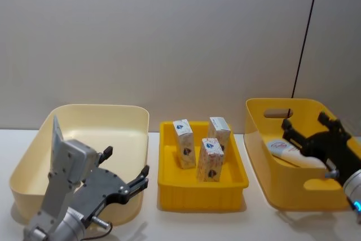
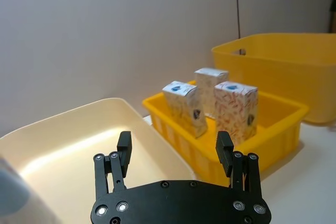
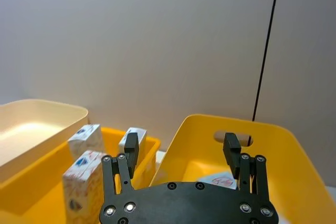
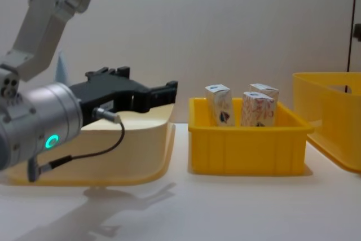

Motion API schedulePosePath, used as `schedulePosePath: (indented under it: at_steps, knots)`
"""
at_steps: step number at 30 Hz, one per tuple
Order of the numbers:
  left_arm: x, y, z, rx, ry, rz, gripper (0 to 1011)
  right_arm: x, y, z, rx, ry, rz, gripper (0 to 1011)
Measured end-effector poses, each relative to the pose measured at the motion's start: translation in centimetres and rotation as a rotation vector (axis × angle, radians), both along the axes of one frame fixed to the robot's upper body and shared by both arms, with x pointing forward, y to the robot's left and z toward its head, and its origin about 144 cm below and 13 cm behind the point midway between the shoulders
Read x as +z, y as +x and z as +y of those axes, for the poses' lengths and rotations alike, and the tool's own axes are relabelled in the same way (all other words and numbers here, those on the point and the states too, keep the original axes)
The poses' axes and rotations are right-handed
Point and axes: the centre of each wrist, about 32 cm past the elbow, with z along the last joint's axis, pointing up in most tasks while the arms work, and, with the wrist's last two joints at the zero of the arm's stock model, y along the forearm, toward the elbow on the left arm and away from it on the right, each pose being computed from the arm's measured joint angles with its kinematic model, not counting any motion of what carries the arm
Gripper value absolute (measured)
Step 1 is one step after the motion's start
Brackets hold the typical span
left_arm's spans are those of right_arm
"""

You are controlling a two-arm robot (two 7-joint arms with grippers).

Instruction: Bimanual collaborative sorting of washing and personal care products

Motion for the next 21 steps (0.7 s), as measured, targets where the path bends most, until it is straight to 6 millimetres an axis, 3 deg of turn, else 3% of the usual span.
schedulePosePath:
  at_steps: [9,21]
  knots:
    - [-0.9,-1.4,0.1,0.074,0.059,-0.020,1000,-2.1,-2.2,2.3,0.017,-0.011,0.017,1001]
    - [-1.0,-1.6,0.2,0.082,0.067,-0.024,1000,-4.6,-5.5,5.2,0.042,-0.010,0.039,1001]
